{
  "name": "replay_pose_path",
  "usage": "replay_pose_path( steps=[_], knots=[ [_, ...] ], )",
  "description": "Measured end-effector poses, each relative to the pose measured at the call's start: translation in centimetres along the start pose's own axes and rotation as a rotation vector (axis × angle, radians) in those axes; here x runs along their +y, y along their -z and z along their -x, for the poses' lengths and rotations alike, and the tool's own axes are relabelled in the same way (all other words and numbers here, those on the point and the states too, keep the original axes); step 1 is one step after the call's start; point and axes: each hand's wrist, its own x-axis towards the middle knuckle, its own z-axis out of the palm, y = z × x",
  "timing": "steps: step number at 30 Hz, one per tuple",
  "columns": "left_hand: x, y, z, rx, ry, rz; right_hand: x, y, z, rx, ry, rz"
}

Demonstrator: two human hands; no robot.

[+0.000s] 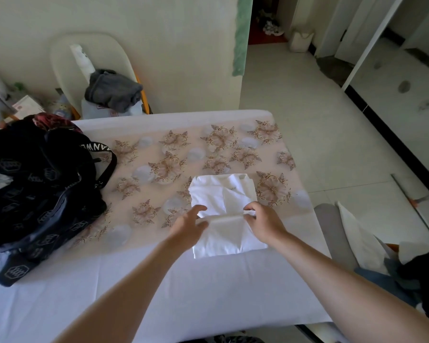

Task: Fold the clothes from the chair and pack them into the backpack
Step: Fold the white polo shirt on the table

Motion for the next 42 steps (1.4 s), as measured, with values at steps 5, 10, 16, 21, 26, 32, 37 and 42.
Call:
replay_pose_path(
  steps=[5, 10, 16, 21, 26, 32, 37, 42],
  knots=[
    [0.2, -3.3, 0.6, 0.483, -0.474, -0.334, 1.1, -1.7, -1.0, 0.103, -0.048, 0.052],
    [-1.3, -7.7, 0.5, 0.034, -0.679, -0.605, 0.9, -2.4, -1.0, 0.344, 0.307, 0.488],
    [-1.8, -7.0, -1.7, -0.106, -0.626, -0.606, 4.0, -2.5, 1.0, 0.02, 0.848, 0.777],
    [-2.9, -6.7, -1.9, -0.046, -0.668, -0.529, 4.5, -1.5, 0.2, -0.21, 0.646, 0.87],
    [-4.1, -5.9, -0.3, 0.064, -0.608, -0.443, 3.2, -0.3, -0.6, -0.335, 0.557, 0.712],
    [-1.1, -1.9, 0.0, 0.046, -0.164, -0.095, 0.1, 2.0, -1.0, -0.246, 0.216, 0.272],
    [0.8, 2.5, -2.0, 0.025, 0.041, 0.136, -0.6, 4.1, -1.7, -0.091, 0.07, -0.037],
    [1.7, 1.1, -3.4, 0.478, -0.068, 0.128, 0.2, 2.3, -3.1, 0.113, 0.037, -0.093]
  ],
)
